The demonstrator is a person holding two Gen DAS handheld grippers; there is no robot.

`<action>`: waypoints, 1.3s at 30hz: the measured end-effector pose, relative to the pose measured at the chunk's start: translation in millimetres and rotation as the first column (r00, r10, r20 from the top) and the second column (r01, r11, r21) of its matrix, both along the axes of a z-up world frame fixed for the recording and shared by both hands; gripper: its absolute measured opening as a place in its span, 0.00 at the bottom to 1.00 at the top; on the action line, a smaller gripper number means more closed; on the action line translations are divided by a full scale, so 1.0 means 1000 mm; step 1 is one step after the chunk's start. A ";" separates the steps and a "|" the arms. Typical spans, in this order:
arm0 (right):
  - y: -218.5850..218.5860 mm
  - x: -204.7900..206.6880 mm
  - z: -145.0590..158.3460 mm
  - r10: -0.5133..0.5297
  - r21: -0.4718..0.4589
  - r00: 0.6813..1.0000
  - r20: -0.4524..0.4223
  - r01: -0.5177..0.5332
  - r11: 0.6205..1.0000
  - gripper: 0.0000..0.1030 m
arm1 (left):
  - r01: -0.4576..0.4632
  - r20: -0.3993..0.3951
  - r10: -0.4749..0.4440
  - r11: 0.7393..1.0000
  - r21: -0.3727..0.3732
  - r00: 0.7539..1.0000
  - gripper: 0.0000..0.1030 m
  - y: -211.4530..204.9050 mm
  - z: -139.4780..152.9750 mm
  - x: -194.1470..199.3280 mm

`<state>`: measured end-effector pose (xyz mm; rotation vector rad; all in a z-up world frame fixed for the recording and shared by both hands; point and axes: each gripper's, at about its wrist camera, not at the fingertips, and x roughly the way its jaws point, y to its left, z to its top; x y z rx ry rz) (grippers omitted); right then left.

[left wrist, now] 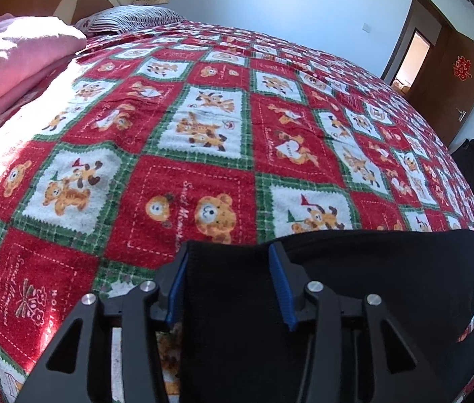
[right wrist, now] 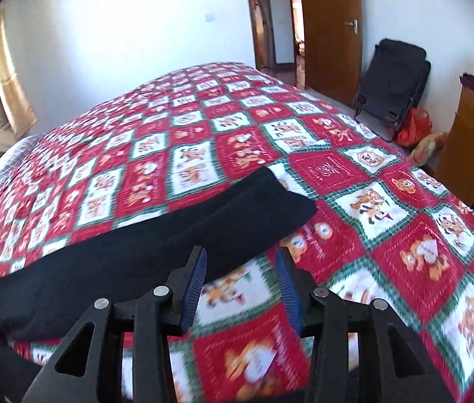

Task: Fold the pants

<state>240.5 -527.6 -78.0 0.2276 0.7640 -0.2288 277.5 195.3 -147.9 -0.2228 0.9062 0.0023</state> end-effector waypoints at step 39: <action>-0.043 0.139 -0.006 0.101 -0.098 0.984 -0.147 -0.116 0.988 0.06 | 0.074 0.101 -0.068 0.996 -0.055 0.993 0.12 0.002 0.021 -0.012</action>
